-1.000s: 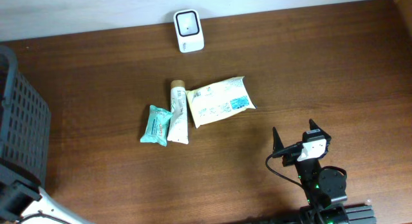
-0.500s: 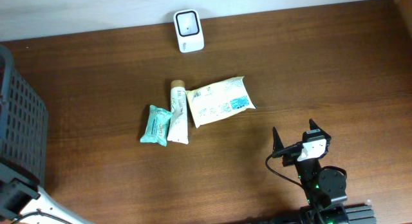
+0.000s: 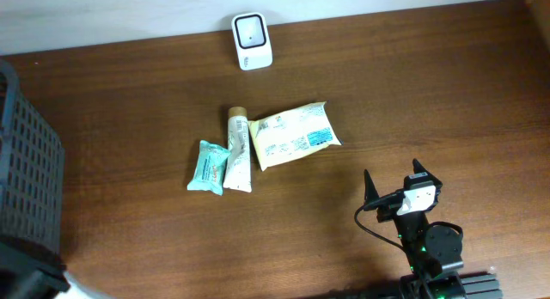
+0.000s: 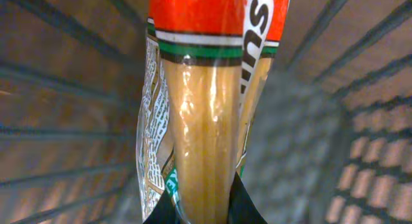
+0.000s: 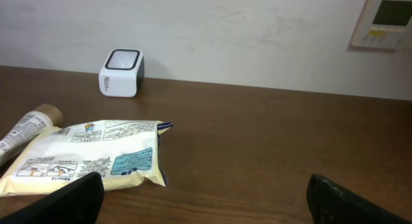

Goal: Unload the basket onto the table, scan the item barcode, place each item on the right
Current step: 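Place the orange snack bar on the table left of the wipes, then grasp the small green tissue pack in the basket with the left gripper, then set the small tissue pack on the table left of the snack bar, then reach the right gripper to the white bag and grasp its corner, then lift the white bag and hold it over the barcode scanner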

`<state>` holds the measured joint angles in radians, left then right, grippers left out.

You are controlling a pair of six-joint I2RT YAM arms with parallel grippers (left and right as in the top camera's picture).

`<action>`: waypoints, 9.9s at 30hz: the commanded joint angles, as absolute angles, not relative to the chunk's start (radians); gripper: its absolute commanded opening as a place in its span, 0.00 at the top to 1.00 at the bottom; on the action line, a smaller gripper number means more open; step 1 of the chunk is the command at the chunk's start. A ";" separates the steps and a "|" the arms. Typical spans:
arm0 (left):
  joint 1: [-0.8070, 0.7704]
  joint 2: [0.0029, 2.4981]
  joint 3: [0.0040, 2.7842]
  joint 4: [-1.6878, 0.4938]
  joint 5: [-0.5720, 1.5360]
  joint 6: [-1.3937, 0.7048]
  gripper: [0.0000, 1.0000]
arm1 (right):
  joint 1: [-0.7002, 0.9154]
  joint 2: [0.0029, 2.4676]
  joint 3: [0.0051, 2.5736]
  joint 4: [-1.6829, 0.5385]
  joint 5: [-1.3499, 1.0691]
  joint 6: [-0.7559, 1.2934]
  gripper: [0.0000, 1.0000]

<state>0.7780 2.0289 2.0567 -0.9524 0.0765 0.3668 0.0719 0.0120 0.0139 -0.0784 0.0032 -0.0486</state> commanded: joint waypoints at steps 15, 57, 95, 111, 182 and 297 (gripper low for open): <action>0.224 1.451 2.077 -1.050 0.342 0.045 1.00 | 0.078 0.006 0.006 -0.081 0.006 -0.044 0.01; 0.646 1.892 2.394 -1.510 -0.188 -0.288 0.01 | 0.078 0.006 0.006 -0.081 0.006 -0.044 0.01; 0.852 1.997 1.437 -0.907 -0.296 -0.117 1.00 | 0.078 0.006 0.006 -0.081 0.006 -0.044 0.01; 0.723 1.852 2.263 -1.219 0.094 -0.118 1.00 | 0.078 0.006 0.006 -0.081 0.006 -0.044 0.01; -0.007 1.414 1.433 -0.687 -0.127 -0.038 0.01 | 0.078 0.006 0.006 -0.081 0.006 -0.044 0.01; 0.533 1.307 1.458 -0.739 0.164 0.249 0.01 | 0.085 1.988 1.880 -1.233 -0.860 -0.273 0.96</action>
<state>0.5282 1.3144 1.4437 -0.7444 0.1612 0.2363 0.0811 1.9965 1.8717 -1.2572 -0.7647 -0.1654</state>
